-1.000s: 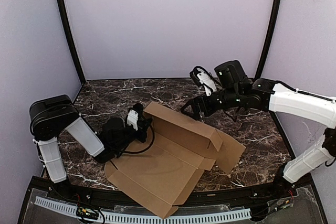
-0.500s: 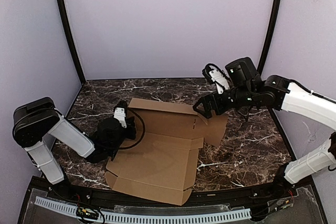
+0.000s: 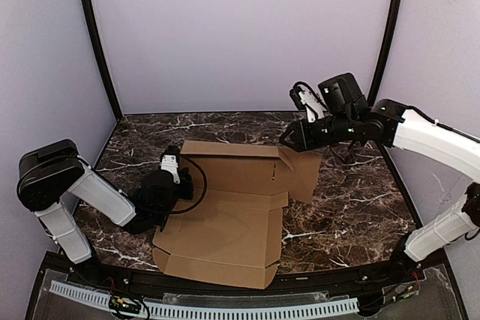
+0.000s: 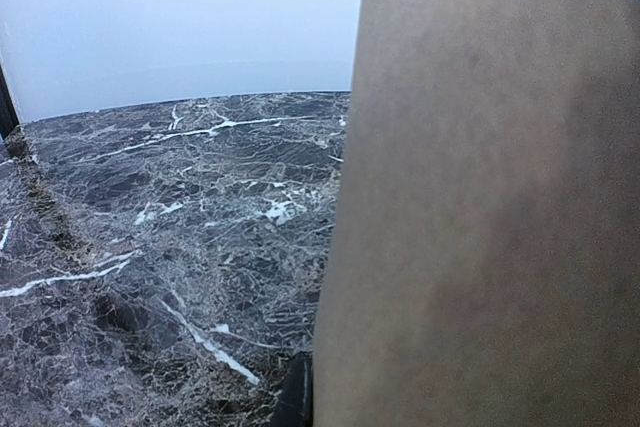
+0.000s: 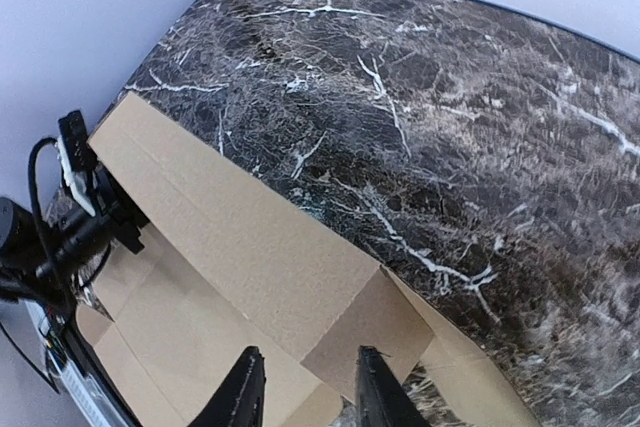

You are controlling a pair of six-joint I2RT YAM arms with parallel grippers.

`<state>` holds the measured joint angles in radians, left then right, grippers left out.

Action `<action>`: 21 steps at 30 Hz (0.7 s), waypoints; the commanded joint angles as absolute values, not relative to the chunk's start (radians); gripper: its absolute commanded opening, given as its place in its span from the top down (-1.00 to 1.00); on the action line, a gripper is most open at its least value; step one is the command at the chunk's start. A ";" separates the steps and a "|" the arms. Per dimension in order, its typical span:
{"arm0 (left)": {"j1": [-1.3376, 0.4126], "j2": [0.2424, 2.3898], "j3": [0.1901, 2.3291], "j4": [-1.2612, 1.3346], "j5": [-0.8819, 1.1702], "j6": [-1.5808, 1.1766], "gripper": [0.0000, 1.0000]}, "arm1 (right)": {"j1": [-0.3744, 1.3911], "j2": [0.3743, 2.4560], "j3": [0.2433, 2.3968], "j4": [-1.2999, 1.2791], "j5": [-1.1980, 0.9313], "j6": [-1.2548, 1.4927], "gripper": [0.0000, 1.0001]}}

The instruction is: Fold the paper box

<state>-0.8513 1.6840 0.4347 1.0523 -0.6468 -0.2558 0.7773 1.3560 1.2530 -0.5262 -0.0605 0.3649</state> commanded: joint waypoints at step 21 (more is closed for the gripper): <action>-0.872 1.613 0.428 0.970 -0.645 -0.261 0.99 | 0.754 1.484 1.040 -0.134 -0.232 0.534 1.00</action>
